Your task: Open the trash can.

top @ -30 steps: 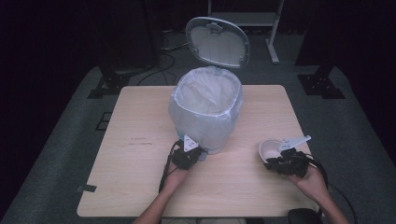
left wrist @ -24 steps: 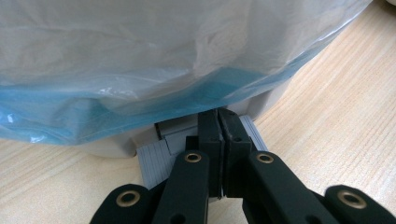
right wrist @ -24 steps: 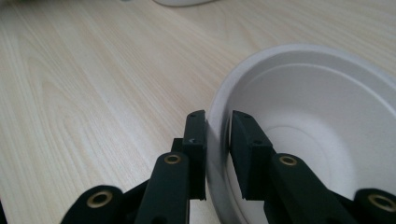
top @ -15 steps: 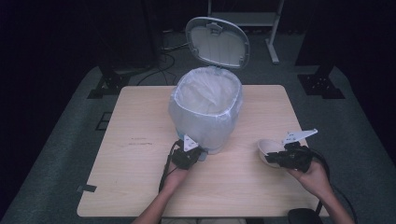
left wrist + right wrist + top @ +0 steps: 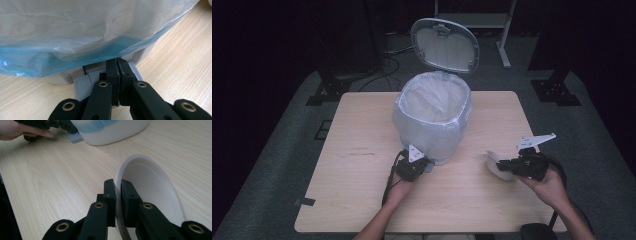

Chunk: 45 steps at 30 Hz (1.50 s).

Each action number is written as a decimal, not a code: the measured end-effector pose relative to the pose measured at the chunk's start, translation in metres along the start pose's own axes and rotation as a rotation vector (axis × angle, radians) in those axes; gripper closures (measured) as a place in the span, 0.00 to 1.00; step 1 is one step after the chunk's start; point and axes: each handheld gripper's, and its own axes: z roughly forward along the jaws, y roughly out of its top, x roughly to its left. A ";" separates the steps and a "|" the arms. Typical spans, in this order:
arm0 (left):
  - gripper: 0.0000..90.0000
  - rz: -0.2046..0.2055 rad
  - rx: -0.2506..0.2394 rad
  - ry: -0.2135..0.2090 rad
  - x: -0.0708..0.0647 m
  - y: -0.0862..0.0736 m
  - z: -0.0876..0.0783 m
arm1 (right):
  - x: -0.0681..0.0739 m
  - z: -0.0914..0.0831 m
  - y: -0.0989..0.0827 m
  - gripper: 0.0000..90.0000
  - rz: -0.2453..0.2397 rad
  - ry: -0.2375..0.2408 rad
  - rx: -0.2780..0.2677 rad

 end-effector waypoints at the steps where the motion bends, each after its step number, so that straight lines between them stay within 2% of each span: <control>1: 0.99 -0.001 -0.001 0.000 0.000 0.000 0.000 | 0.000 -0.001 0.001 0.93 0.004 -0.002 -0.002; 10: 0.99 -0.002 -0.004 -0.001 0.000 0.000 0.000 | 0.002 -0.011 0.012 0.93 0.005 0.006 -0.018; 21: 0.99 -0.011 -0.008 -0.003 0.000 0.000 0.000 | 0.007 -0.030 0.029 0.93 -0.004 0.007 -0.061; 35: 0.99 -0.013 -0.013 -0.002 0.000 -0.001 0.001 | 0.019 -0.052 0.056 0.93 -0.051 -0.006 -0.080; 45: 0.99 -0.012 -0.015 -0.003 0.001 -0.001 0.000 | 0.025 -0.062 0.070 0.93 -0.072 -0.015 -0.085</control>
